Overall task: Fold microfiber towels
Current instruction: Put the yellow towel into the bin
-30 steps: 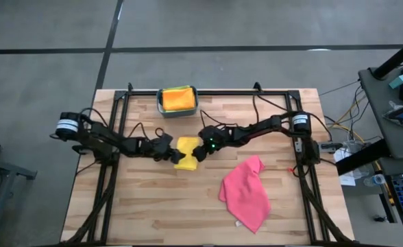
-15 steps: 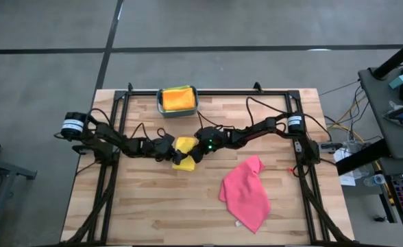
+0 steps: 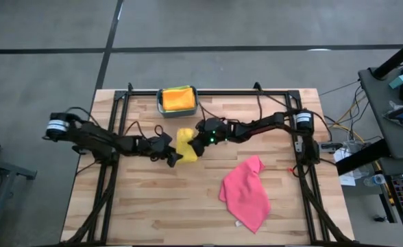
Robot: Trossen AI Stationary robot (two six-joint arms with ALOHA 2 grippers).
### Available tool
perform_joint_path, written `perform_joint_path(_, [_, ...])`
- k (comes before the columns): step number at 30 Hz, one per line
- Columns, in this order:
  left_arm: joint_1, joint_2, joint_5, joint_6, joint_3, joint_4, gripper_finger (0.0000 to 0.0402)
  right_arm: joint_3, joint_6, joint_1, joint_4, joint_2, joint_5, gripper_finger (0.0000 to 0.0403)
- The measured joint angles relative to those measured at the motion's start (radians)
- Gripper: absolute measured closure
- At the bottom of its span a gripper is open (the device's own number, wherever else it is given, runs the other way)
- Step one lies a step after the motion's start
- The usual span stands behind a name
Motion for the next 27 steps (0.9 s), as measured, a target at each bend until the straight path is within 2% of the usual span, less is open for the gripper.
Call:
perform_joint_path(6, [0.002, -0.185, -0.093, 0.105, 0.000, -0.122, 0.0158, 0.005, -0.021, -0.052, 0.008, -0.066, 0.007, 0.0389])
perform_joint_path(9, [0.005, -0.274, -0.155, 0.171, 0.000, -0.145, 0.0158, 0.005, -0.013, -0.076, 0.022, -0.083, 0.082, 0.0389])
perform_joint_path(13, [0.006, -0.378, -0.259, 0.261, 0.000, -0.143, 0.0158, 0.023, 0.007, -0.100, 0.076, -0.089, 0.108, 0.0390])
perform_joint_path(23, [0.007, -0.583, -0.595, 0.538, 0.000, -0.114, 0.0158, 0.108, -0.043, -0.115, 0.298, -0.065, 0.407, 0.0390])
perform_joint_path(27, [0.013, -0.629, -0.671, 0.677, 0.000, -0.053, 0.0158, 0.167, -0.062, -0.122, 0.367, -0.010, 0.490, 0.0390])
